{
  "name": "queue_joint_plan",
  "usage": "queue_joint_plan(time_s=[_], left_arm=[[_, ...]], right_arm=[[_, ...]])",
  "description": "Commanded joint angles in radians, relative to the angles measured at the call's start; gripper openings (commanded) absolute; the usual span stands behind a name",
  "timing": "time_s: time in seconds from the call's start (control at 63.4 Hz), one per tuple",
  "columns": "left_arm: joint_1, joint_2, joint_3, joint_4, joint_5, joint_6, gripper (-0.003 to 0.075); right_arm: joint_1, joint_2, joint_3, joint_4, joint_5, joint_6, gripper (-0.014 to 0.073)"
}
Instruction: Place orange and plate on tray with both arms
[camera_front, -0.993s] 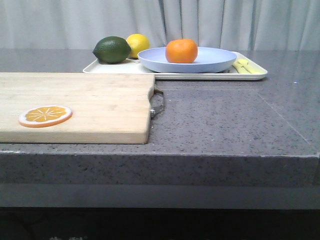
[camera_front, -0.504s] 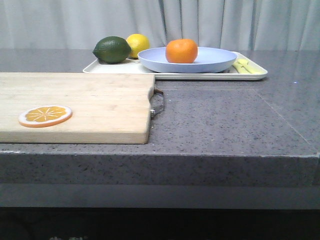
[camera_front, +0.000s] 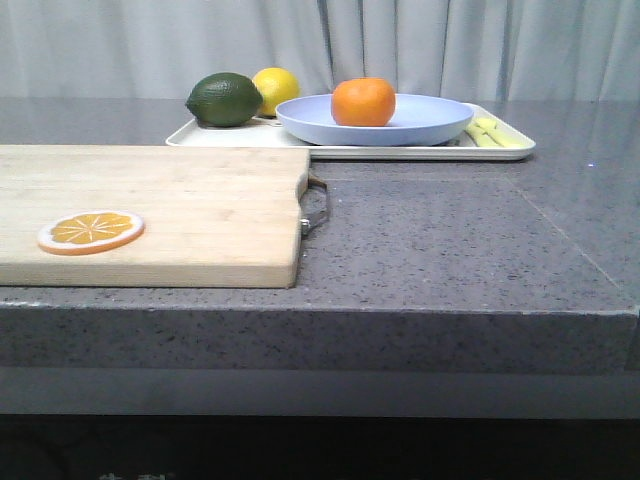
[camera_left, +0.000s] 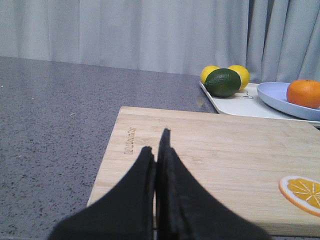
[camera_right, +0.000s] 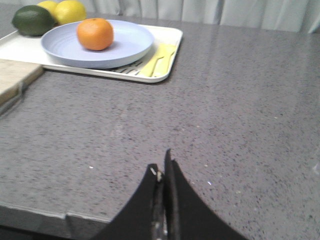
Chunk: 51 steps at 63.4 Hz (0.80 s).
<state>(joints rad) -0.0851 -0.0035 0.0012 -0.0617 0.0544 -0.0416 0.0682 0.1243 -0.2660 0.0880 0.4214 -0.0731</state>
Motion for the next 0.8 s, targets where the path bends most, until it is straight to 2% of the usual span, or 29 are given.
queue_joint_plan(time_s=[0.0, 0.205, 0.426, 0.788], left_arm=[[0.001, -0.020, 0.006, -0.007, -0.085, -0.008, -0.0018], [0.001, -0.020, 0.006, -0.007, -0.085, -0.008, -0.0018], [0.001, -0.020, 0.006, -0.007, -0.085, -0.008, -0.0018], [0.001, -0.020, 0.006, -0.007, -0.085, -0.008, -0.0018]], right_arm=[[-0.021, -0.048, 0.071, 0.008, -0.195, -0.018, -0.0063], [-0.048, -0.143, 0.224, 0.008, -0.341, -0.018, -0.0063], [-0.051, -0.156, 0.290, 0.008, -0.439, -0.016, -0.0063], [-0.051, -0.156, 0.289, 0.008, -0.432, -0.016, -0.0064]])
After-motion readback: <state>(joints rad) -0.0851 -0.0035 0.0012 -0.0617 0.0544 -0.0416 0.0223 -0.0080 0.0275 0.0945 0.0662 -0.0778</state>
